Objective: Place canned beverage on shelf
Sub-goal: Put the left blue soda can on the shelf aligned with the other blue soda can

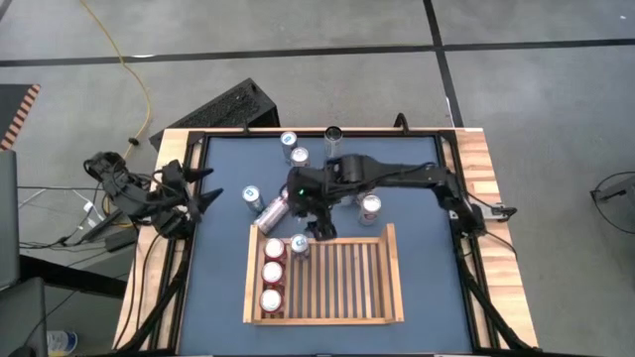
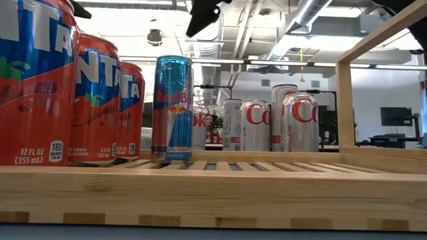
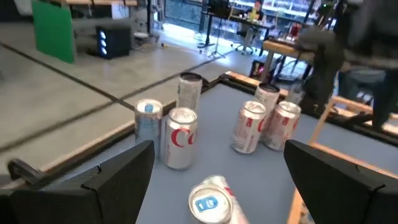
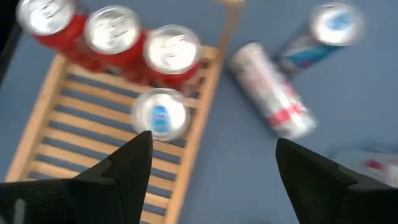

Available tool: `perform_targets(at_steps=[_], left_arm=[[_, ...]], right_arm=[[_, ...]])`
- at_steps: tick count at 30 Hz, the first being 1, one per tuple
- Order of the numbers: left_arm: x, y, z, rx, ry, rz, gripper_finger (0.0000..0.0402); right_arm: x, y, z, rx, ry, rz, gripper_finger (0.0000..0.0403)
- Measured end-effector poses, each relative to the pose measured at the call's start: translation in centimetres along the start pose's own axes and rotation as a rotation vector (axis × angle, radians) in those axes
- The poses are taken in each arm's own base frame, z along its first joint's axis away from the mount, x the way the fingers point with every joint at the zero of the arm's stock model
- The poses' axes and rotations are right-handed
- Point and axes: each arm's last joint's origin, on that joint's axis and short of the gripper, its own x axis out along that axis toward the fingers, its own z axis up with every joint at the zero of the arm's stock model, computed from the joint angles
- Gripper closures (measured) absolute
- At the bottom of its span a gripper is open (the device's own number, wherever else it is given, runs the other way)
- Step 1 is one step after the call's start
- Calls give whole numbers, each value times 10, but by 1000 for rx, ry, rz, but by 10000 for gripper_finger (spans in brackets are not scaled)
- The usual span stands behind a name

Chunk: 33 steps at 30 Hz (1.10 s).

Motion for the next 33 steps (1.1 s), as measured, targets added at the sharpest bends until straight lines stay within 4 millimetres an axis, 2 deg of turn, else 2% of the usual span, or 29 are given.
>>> perform_targets(at_steps=[5,8,14,17,22,27,33], left_arm=[[8,-16,-3,137,4,91,53],[13,-19,-5,145,2,160,53],[27,-20,-9,184,73,189,53],[35,-20,-11,217,141,149,53],[46,-14,-11,283,217,95,53],[57,-11,-4,287,213,-3,53],[84,-10,-11,349,302,19,53]], right_arm=[[-25,-22,-6,36,-39,-65,94],[-34,-33,-10,60,-53,-85,94],[-39,-52,-16,97,-51,-112,94],[-39,-58,-19,101,-47,-120,94],[-39,-59,-19,91,-44,-121,94],[-38,-59,-20,91,-32,-117,94],[-38,-58,-22,98,-16,-111,94]])
